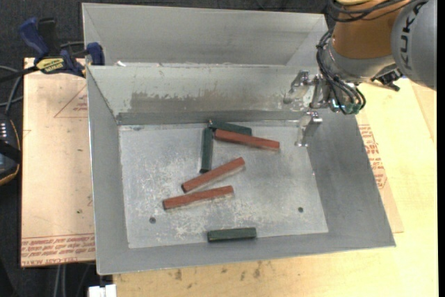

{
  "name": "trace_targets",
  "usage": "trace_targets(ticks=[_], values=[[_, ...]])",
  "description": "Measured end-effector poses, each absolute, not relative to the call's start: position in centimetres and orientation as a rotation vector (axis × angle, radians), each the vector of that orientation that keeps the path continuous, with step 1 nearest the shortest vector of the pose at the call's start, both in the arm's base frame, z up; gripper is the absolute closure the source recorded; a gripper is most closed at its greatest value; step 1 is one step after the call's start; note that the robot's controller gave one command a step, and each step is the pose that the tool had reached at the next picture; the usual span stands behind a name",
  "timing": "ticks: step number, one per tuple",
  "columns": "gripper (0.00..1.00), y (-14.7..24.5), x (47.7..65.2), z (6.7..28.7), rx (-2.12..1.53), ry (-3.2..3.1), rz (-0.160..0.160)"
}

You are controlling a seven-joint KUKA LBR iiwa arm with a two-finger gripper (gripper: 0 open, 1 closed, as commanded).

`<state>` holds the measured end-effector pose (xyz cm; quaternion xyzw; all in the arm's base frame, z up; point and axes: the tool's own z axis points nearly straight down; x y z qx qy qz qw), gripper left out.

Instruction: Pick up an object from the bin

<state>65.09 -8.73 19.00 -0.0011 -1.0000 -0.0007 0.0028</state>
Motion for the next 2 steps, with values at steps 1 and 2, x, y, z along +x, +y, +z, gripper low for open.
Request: trace_targets(ticks=[1,2], values=[[0.0,-8.7,65.3,19.5,-0.001,-3.144,-0.001],[0.0,-4.9,64.5,12.4,-0.17,-3.142,-0.002]])
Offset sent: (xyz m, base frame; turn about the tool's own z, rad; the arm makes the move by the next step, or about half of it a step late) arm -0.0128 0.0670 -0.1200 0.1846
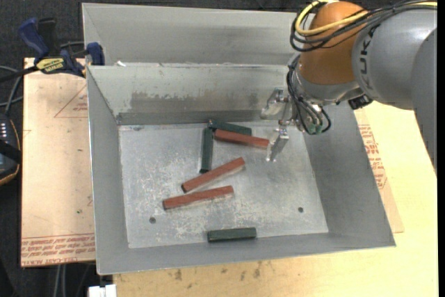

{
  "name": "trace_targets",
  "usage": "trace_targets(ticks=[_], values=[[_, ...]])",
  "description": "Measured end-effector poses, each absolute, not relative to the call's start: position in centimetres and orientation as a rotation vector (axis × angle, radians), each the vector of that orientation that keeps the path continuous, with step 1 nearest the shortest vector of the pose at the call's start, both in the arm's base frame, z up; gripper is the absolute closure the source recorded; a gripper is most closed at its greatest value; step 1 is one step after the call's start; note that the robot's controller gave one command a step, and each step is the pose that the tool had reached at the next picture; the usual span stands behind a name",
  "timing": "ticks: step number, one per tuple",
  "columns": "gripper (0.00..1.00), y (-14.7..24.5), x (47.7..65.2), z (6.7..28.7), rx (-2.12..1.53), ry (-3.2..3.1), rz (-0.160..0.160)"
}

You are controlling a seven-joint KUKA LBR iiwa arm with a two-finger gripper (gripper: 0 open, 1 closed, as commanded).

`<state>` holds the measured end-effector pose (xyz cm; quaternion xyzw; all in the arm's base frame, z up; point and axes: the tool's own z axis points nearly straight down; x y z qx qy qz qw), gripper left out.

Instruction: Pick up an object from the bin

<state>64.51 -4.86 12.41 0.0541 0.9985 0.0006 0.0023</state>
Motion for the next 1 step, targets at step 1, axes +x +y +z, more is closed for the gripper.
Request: trace_targets(ticks=[1], values=[[0.0,-3.15,64.15,11.61,0.354,3.122,0.002]])
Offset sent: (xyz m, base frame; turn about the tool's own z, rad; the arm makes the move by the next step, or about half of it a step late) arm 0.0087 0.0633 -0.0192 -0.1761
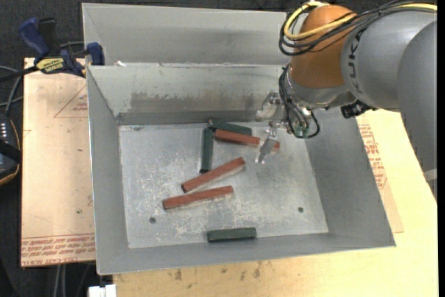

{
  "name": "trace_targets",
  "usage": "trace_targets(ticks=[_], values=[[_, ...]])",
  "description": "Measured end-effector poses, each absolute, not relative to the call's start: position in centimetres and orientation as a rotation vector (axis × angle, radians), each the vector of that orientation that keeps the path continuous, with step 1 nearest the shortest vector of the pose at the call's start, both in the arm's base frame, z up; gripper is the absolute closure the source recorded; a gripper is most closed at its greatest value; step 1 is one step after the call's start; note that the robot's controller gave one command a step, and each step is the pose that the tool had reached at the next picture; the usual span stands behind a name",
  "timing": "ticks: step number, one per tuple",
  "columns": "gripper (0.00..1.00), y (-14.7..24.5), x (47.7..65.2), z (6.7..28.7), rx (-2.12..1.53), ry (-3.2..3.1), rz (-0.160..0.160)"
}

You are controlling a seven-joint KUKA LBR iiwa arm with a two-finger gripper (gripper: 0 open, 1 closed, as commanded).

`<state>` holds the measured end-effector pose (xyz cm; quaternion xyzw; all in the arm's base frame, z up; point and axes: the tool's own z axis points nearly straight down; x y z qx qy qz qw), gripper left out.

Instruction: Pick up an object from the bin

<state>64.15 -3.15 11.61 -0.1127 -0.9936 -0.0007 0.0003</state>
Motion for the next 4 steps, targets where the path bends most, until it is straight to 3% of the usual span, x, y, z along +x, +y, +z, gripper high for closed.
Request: trace_targets(ticks=[1,2,3,4], values=[[0.0,0.1,65.1,11.0,-0.004,-3.145,-0.001],[0.0,1.5,64.9,8.8,-0.356,-3.124,0.004],[1.0,2.2,65.9,8.6,-0.148,-3.175,-0.004],[1.0,2.2,65.9,8.6,-0.147,-3.176,-0.004]])
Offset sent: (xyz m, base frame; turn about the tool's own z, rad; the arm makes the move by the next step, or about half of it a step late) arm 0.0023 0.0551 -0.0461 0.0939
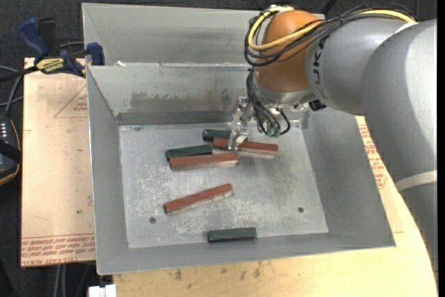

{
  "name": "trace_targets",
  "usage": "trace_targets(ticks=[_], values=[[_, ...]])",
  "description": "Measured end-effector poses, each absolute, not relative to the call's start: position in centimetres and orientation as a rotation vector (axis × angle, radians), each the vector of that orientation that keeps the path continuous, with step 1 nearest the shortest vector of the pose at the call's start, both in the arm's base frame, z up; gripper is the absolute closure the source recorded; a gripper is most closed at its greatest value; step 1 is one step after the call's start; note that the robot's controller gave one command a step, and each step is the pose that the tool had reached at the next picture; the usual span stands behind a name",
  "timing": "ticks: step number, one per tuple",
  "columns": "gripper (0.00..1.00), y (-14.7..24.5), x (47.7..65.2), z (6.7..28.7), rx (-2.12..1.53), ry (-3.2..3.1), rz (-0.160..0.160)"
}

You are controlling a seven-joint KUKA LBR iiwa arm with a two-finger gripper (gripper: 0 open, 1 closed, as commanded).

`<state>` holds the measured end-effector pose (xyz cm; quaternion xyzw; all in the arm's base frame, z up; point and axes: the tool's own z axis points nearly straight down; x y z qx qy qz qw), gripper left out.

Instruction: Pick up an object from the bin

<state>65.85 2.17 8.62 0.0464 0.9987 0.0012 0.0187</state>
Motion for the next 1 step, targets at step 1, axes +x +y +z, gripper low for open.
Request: trace_targets(ticks=[1], values=[[1.0,2.21,66.15,15.23,0.145,3.126,0.002]])
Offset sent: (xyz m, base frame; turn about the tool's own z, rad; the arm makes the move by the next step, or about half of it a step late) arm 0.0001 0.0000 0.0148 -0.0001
